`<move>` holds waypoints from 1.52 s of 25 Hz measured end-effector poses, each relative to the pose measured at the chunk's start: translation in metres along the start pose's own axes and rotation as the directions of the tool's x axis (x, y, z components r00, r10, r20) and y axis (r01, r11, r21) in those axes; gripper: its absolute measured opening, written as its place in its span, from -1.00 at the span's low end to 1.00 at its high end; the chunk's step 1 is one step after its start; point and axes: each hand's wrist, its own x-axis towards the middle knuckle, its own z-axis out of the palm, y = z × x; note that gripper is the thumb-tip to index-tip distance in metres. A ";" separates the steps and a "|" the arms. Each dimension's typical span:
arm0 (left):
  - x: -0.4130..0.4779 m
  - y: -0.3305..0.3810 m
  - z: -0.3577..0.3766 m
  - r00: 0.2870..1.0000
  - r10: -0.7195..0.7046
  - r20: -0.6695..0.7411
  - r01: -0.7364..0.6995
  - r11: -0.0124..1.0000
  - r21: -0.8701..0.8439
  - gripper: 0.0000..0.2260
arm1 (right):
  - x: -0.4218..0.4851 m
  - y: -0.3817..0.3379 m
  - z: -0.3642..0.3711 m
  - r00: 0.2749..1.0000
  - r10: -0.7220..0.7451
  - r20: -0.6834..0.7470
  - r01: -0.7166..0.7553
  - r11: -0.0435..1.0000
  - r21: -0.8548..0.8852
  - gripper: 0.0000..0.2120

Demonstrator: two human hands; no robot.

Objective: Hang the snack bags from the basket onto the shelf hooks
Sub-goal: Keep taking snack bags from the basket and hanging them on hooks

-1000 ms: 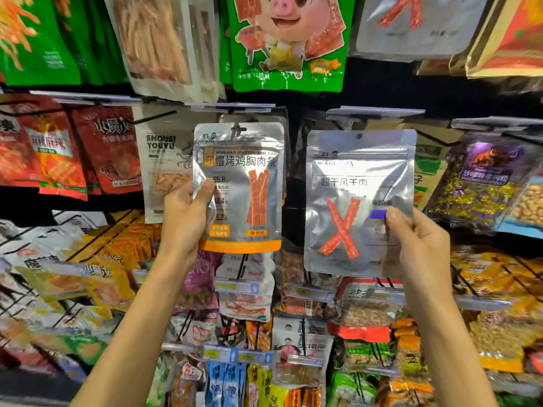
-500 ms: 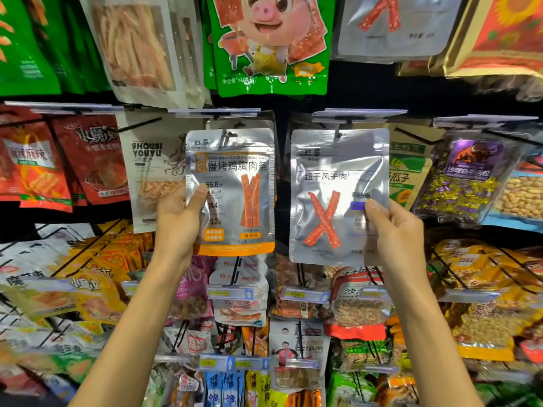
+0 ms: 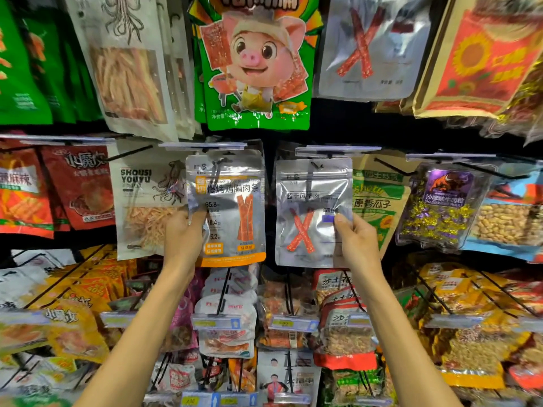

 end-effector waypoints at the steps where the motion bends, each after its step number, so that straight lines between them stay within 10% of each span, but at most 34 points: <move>1: 0.002 -0.001 0.003 1.000 0.024 0.004 -0.024 1.000 -0.009 -0.70 | 0.003 -0.001 0.003 1.000 -0.002 0.003 0.002 1.000 -0.007 -0.78; 16: 0.004 -0.005 -0.005 0.988 0.090 0.129 -0.089 0.996 -0.013 -0.63 | 0.013 0.010 0.009 0.997 -0.035 0.074 0.041 0.996 -0.078 -0.68; 25: 0.013 0.003 -0.022 0.951 0.119 0.285 -0.213 0.921 0.327 -0.65 | 0.027 0.012 -0.015 0.978 -0.037 0.207 0.106 0.939 -0.329 -0.60; 30: 0.007 0.005 -0.036 0.954 0.067 0.293 -0.267 0.632 0.727 -0.66 | 0.031 0.023 -0.032 0.958 0.019 0.286 0.188 0.712 -0.676 -0.74; 34: -0.008 0.022 -0.043 0.954 -0.131 0.270 -0.266 0.050 0.963 -0.54 | 0.019 0.015 -0.058 0.941 0.062 0.332 0.282 0.397 -0.873 -0.54; 38: -0.054 0.054 -0.033 0.950 0.132 0.283 -0.284 -0.012 0.959 -0.61 | -0.003 -0.006 -0.102 0.927 0.091 0.363 0.338 0.215 -0.916 -0.50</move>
